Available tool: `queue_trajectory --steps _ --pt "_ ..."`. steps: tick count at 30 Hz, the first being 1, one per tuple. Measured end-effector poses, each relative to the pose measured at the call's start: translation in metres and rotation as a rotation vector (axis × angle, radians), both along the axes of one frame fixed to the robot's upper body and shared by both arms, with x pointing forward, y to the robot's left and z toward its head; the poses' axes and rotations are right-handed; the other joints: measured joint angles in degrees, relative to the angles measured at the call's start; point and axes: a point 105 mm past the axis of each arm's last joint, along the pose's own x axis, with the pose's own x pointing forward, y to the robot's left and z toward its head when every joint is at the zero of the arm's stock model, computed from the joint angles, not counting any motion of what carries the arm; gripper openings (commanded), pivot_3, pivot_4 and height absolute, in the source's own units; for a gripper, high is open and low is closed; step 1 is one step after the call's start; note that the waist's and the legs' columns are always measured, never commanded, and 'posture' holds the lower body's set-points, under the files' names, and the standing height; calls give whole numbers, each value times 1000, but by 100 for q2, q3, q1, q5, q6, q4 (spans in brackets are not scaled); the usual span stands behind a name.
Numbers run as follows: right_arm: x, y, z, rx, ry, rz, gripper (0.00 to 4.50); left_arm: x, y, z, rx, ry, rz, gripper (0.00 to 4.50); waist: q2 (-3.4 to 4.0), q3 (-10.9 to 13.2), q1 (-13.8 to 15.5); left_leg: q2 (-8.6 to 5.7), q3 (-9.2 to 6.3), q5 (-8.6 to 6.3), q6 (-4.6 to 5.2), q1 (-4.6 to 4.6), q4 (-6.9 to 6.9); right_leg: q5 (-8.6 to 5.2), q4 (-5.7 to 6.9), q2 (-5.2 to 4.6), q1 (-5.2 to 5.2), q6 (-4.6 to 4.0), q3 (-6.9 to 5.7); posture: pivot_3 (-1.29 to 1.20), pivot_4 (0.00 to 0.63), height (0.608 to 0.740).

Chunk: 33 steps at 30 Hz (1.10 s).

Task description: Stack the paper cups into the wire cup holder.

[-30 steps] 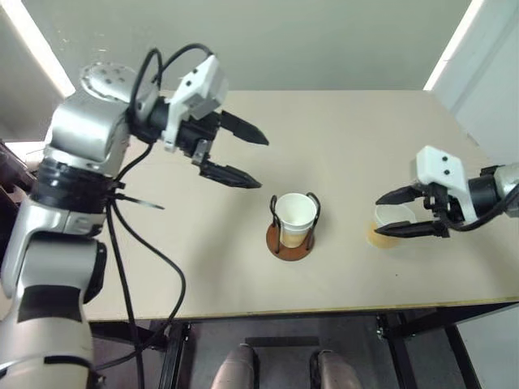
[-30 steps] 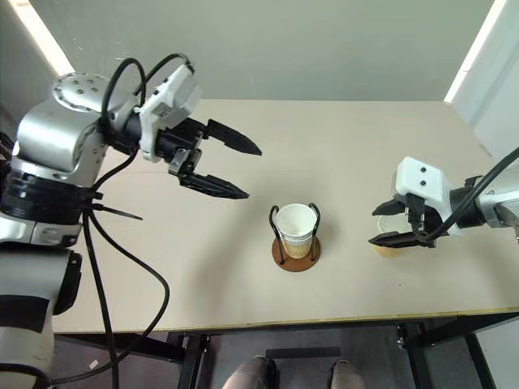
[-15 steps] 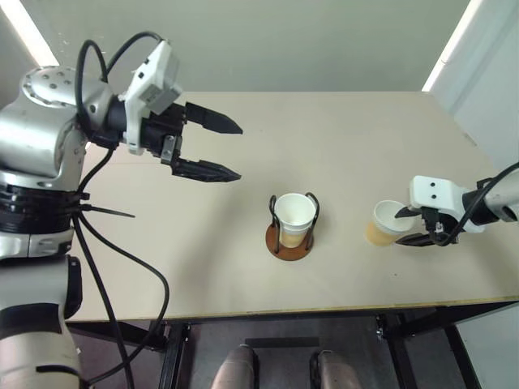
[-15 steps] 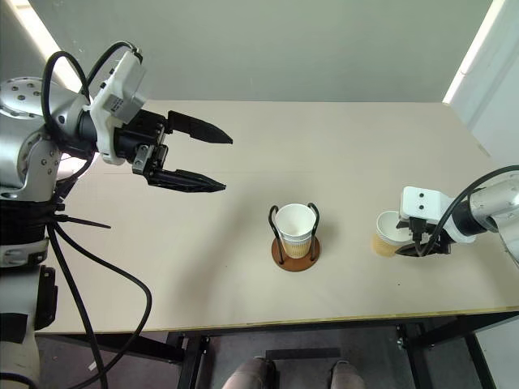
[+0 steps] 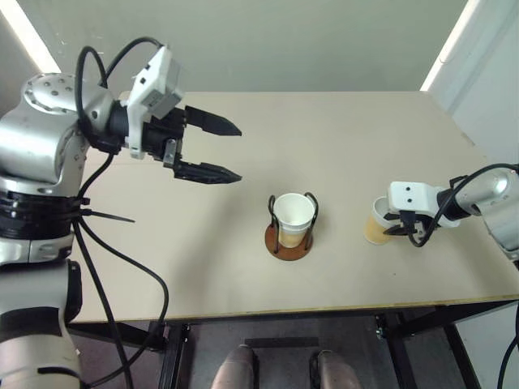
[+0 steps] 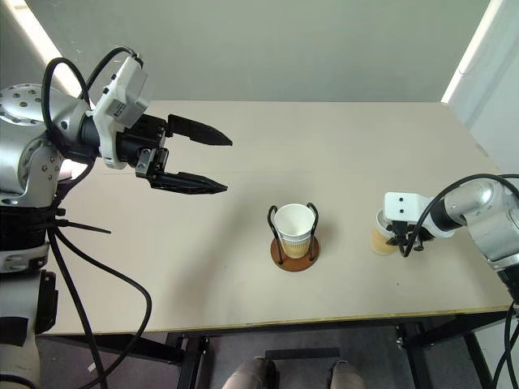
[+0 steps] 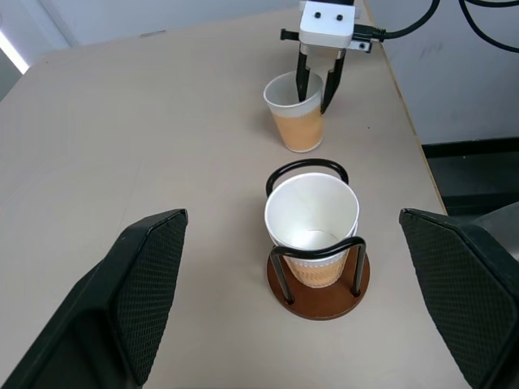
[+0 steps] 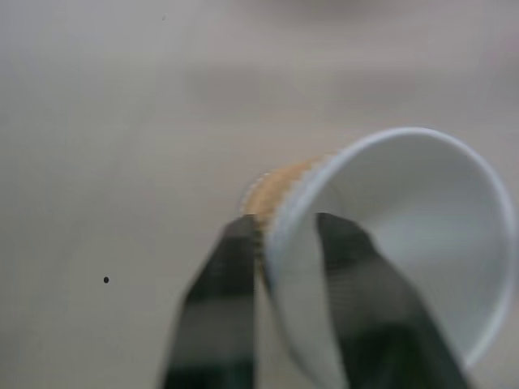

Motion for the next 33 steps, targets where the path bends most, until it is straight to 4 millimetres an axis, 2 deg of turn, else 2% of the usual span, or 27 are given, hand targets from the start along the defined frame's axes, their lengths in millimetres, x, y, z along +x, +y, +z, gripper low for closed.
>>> queue_trajectory --steps 1,4,8,11,14,16,18,20,24,33 --pt "-1 1 0 0 7 10 9 -1 0 0 5 -3 -3 4500 0 0 -1 0 0 0 0 0 -1 -1 0 0 0 -2 0 0 150 740" --pt "-3 4 8 4 13 36 9 -3 1 0 19 -10 -4 4500 0 0 -5 0 0 0 -2 1 -2 -20 2 0 -1 -35 0 0 150 740" --pt "-5 12 31 40 -4 75 9 -4 6 -1 36 -1 8 4500 0 0 -8 0 0 0 -3 3 -4 -23 4 1 -1 -41 -1 0 150 740" --pt "-5 25 67 83 -73 111 9 -4 12 -5 51 11 31 4500 3 1 -22 1 0 1 -4 2 -8 -26 5 2 -7 -46 -1 0 150 740" --pt "-9 49 117 141 -179 187 9 -5 18 -6 69 13 50 4500 2 1 -40 3 0 2 -6 6 -20 -37 7 4 -11 -65 -7 0 150 740" --pt "-14 67 139 168 -226 254 9 -4 22 -9 84 14 64 4500 2 1 -52 6 -4 4 -11 10 -30 -44 8 5 -11 -77 -14 0 150 740" --pt "-17 85 151 196 -250 315 9 -2 25 -10 90 12 78 4500 2 1 -57 6 -13 8 -18 8 -38 -51 9 5 -17 -89 -21 0 150 740" --pt "-18 99 151 202 -243 361 9 -1 27 -11 99 5 90 4500 2 1 -53 6 -19 10 -21 7 -42 -54 11 5 -18 -95 -30 0 150 740" --pt "-24 125 138 202 -191 448 9 1 29 -16 102 12 108 4500 2 1 -51 6 -27 36 -65 -8 -51 -56 14 4 -34 -98 -38 0 150 740" --pt "-31 148 129 200 -173 543 9 3 34 -18 124 0 138 4500 2 1 -49 6 -32 48 -87 -6 -77 -59 15 2 -44 -104 -42 0 150 740"
